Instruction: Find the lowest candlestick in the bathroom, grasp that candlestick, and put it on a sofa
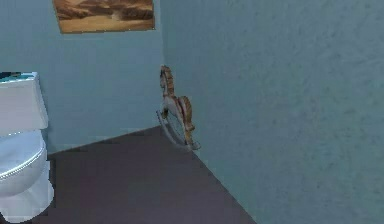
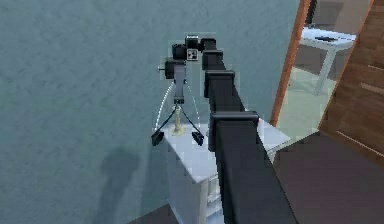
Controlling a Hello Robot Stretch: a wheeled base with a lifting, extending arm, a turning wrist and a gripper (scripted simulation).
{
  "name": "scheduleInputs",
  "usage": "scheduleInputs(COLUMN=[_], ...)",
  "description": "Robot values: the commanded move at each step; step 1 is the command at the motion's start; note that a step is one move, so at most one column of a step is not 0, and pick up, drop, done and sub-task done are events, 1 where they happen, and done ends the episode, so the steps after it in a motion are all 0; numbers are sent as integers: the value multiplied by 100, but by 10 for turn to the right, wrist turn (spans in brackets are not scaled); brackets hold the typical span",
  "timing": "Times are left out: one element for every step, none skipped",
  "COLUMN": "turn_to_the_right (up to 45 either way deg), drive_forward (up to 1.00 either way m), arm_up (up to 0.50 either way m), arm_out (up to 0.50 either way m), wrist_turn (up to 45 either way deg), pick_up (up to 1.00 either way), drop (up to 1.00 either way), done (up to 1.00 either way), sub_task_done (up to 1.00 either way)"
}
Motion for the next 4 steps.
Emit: scheduleInputs(turn_to_the_right=[0,0,0,0], drive_forward=[0,0,0,0], arm_up=[0,0,0,0], arm_out=[0,0,0,0], wrist_turn=[450,450,450,300], pick_up=[0,0,0,0], drop=[0,0,0,0], done=[0,0,0,0], sub_task_done=[0,0,0,0])
